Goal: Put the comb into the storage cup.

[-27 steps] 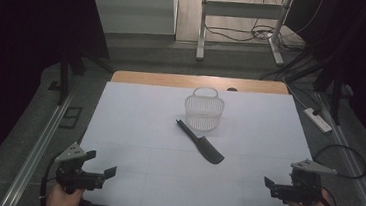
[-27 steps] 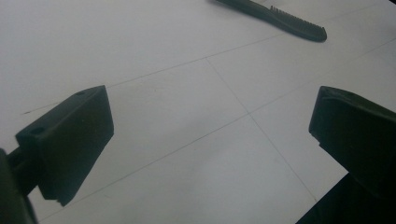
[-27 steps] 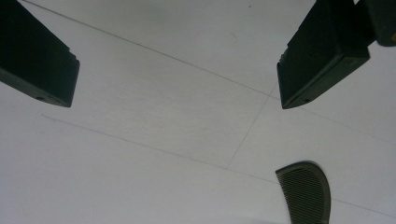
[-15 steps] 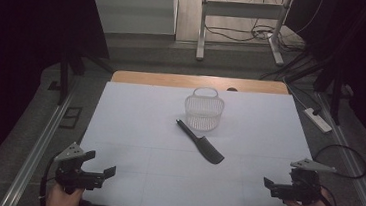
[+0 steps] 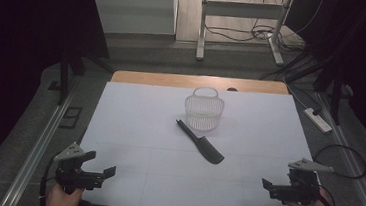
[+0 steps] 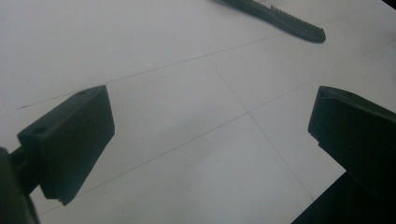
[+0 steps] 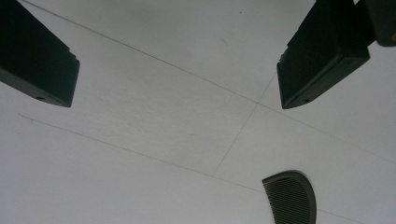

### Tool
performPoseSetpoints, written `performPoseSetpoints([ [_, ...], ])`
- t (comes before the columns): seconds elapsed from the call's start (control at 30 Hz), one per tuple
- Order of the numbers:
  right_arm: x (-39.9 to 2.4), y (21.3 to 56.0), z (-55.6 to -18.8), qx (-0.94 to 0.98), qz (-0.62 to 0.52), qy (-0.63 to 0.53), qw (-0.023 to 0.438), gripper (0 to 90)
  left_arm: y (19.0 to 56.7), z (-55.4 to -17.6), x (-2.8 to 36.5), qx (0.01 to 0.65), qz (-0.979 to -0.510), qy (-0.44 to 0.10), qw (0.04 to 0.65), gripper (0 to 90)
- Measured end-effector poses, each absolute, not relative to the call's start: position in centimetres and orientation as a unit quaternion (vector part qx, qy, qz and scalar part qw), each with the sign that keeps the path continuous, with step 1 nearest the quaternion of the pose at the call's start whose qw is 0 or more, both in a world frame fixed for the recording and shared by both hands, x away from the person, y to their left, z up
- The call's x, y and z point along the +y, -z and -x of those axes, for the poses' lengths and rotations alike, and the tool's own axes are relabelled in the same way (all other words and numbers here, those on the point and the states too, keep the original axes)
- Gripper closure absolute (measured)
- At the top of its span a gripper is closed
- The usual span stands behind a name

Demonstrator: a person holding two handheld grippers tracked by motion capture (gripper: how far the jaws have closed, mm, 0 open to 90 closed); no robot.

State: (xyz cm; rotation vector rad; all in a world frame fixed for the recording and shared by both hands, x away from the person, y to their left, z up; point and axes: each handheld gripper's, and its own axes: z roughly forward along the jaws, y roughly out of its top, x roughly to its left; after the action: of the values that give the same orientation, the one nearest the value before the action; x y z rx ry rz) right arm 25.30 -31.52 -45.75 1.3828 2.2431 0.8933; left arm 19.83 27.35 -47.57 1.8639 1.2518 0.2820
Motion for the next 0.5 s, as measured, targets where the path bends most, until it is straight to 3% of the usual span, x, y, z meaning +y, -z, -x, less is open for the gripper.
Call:
performPoseSetpoints([
  [0.5,-31.44,45.76,-25.31,0.797,-0.484,-0.316,0.178,0.0,47.60,-19.85,27.43,0.503,-0.743,-0.110,0.427,1.1],
])
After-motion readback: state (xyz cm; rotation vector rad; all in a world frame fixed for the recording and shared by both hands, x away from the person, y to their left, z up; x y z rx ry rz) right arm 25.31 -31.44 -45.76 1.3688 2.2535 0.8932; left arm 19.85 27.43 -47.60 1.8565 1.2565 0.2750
